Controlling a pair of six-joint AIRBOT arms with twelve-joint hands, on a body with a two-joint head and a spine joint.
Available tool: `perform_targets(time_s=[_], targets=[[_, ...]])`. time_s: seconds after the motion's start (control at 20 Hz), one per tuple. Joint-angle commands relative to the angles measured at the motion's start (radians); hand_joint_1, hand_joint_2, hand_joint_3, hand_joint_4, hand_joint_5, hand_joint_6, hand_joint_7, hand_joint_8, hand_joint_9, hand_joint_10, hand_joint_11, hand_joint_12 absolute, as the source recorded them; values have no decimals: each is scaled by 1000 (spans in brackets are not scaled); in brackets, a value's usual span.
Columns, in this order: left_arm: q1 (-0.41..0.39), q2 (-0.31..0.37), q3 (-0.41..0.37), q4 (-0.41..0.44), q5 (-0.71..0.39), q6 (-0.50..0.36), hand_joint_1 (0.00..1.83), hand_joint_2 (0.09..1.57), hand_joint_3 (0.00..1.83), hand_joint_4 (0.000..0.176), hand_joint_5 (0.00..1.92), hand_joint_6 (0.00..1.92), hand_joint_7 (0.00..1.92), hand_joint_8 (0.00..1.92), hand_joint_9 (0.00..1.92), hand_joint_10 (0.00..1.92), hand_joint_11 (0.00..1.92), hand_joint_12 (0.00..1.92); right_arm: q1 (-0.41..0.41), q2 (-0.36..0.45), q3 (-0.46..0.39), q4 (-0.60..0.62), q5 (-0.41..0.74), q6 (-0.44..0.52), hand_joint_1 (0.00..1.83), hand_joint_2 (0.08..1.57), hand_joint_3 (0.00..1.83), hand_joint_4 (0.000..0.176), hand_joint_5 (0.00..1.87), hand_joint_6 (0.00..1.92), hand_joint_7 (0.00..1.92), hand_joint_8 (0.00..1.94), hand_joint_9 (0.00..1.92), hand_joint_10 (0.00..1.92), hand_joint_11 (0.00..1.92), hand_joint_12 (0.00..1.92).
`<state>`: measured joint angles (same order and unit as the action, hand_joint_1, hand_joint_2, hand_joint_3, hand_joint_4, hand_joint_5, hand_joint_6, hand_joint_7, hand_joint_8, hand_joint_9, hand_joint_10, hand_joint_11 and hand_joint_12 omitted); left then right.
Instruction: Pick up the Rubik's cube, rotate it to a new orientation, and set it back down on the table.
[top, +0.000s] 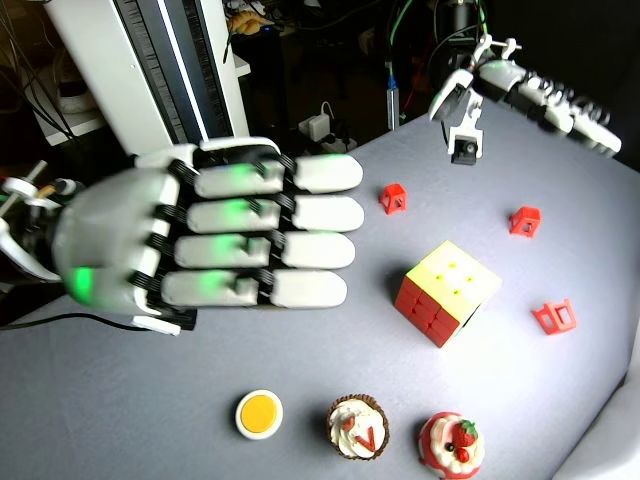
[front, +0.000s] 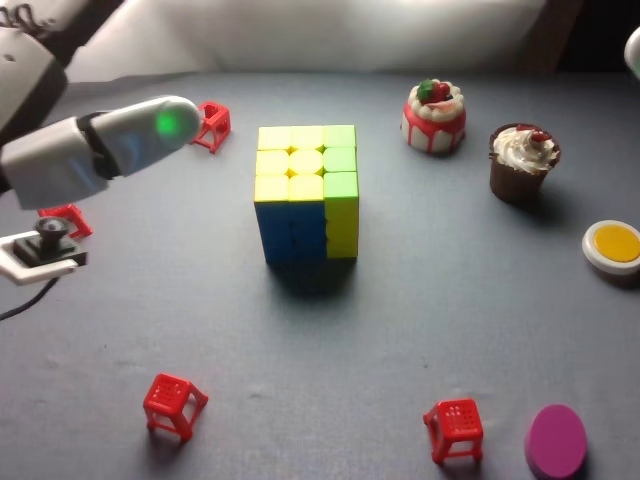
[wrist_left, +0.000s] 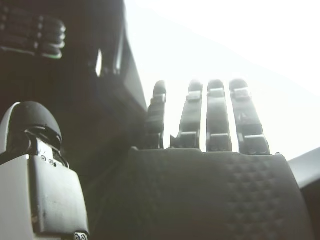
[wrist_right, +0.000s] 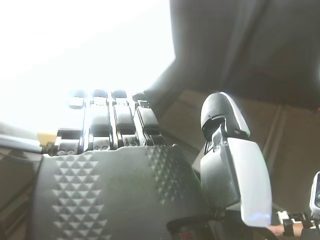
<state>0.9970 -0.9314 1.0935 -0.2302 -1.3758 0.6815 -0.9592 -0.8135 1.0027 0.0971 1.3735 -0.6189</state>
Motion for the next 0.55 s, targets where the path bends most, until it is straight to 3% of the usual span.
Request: perform_targets(time_s=[0.0, 0.05, 0.1, 0.15, 0.2, 0.25, 0.3, 0.35, 0.4, 0.5], targets=[[-2, 7, -6, -7, -165, 2, 0, 1026, 16, 161, 0, 0, 0, 0, 0, 0, 0, 0, -1, 6, -6, 28, 153, 6, 13, 1251, 0, 10, 0, 0, 0, 0, 0, 0, 0, 0], [8, 12, -11, -12, -184, 5, 0, 1043, 21, 145, 0, 0, 0, 0, 0, 0, 0, 0, -11, 10, -10, 39, 171, 6, 46, 1234, 0, 30, 0, 0, 0, 0, 0, 0, 0, 0], [24, 19, -22, -23, -219, 11, 0, 1100, 14, 138, 0, 0, 0, 0, 0, 0, 0, 0, -35, 19, -20, 61, 207, 6, 44, 1233, 0, 27, 0, 0, 0, 0, 0, 0, 0, 0], [29, 22, -26, -28, -234, 13, 0, 1109, 11, 144, 0, 0, 0, 0, 0, 0, 0, 0, -47, 26, -26, 70, 223, 6, 27, 1238, 0, 20, 0, 0, 0, 0, 0, 0, 0, 0], [38, 27, -34, -37, -265, 19, 72, 1082, 0, 141, 0, 0, 0, 0, 0, 0, 0, 0, -62, 39, -32, 81, 246, 6, 10, 1245, 0, 32, 0, 0, 0, 0, 0, 0, 0, 0], [45, 35, -41, -41, -280, 28, 53, 1073, 0, 117, 0, 0, 0, 0, 0, 0, 0, 0, -71, 48, -38, 94, 266, 6, 25, 1250, 0, 30, 0, 0, 0, 0, 0, 0, 0, 0], [50, 40, -46, -46, -290, 38, 35, 1061, 0, 122, 0, 0, 0, 0, 0, 0, 0, 0, -77, 55, -43, 104, 285, 6, 57, 1248, 0, 22, 0, 0, 0, 0, 0, 0, 0, 0], [54, 40, -46, -50, -299, 38, 70, 1097, 6, 103, 0, 0, 0, 0, 0, 0, 0, 0, -80, 60, -47, 107, 302, 6, 85, 1248, 0, 8, 0, 0, 0, 0, 0, 0, 0, 0], [57, 40, -47, -53, -309, 38, 13, 1186, 11, 111, 0, 0, 0, 0, 0, 0, 0, 0, -80, 64, -49, 107, 309, 6, 74, 1252, 0, 0, 0, 0, 0, 0, 0, 0, 0, 0], [60, 48, -53, -52, -344, 40, 88, 1167, 0, 99, 0, 0, 0, 0, 0, 0, 0, 0, -80, 81, -65, 105, 332, 6, 3, 1271, 6, 0, 0, 0, 0, 0, 0, 0, 0, 0]])
